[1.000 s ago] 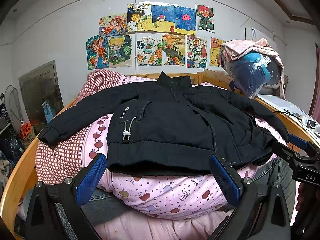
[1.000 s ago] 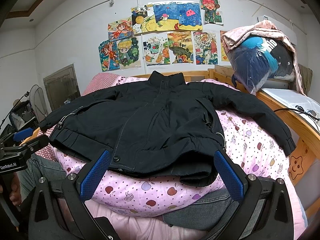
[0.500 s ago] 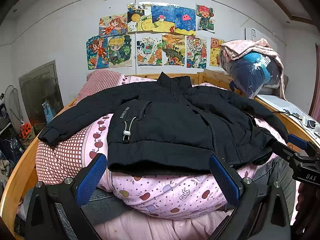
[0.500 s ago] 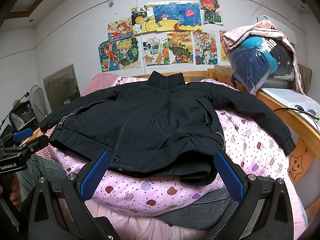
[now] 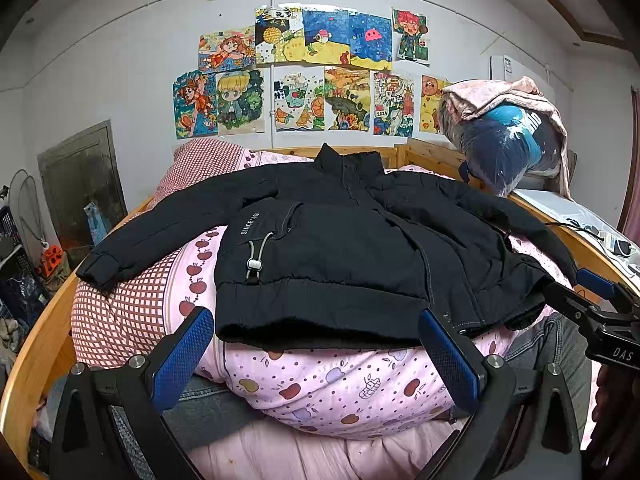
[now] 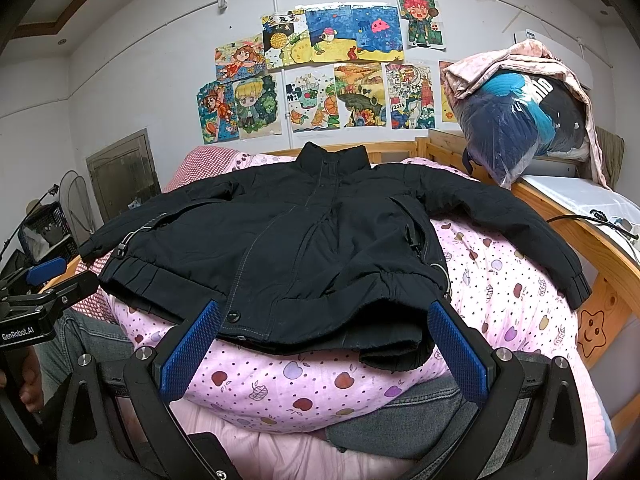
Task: Fold large clothes
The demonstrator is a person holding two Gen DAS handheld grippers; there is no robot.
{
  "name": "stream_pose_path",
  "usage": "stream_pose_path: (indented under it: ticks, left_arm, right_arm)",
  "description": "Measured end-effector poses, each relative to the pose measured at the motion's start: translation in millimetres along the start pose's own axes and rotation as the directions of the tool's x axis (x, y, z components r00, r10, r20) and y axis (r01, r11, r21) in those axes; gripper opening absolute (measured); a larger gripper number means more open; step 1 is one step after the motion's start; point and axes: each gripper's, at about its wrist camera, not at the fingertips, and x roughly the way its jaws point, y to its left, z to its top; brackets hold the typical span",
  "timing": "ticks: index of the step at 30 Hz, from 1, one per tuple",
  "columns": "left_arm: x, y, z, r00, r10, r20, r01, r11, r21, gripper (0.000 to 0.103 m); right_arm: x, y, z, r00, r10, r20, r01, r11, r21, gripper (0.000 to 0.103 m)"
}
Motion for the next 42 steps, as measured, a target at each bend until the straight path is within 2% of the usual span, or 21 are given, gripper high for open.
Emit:
stream_pose_path:
  ticks: [16, 20, 24, 32, 42]
  left_arm:
    - [0.1, 0.1, 0.2, 1.000, 0.000, -0.001, 0.000, 1.000, -0.001, 0.103]
    - [1.9, 1.9, 0.5, 1.000, 0.009, -0.020, -0.009, 1.000, -0.004, 0.103]
    - [5.2, 4.9, 2.3, 0.999, 0.022, -0.049, -0.023, 1.000, -0.014, 0.103]
    - [24.9, 10.9, 31.1, 0.997, 0.039, -0.061, -0.041, 0.999, -0.020, 0.103]
    - [55.5, 6.3, 63.9, 0.995, 0.066, -0.071, -0.065, 0.998, 0.010, 0.103]
  right_arm:
    - [0.3, 3.2, 5.6, 1.000, 0.000, -0.005, 0.000, 1.000, 0.003, 0.102]
    - [5.8, -4.7, -6.8, 1.000, -0.006, -0.019, 0.007, 1.000, 0.002, 0.102]
    - [14.9, 2.2, 5.5, 0.998, -0.027, -0.055, 0.026, 1.000, -0.016, 0.102]
    - [34.5, -0.4, 29.7, 0.987, -0.126, -0.101, 0.118, 0.990, -0.073, 0.102]
    - [62.1, -6.2, 54.7, 0.981, -0.168, -0.099, 0.156, 0.981, -0.117, 0.102]
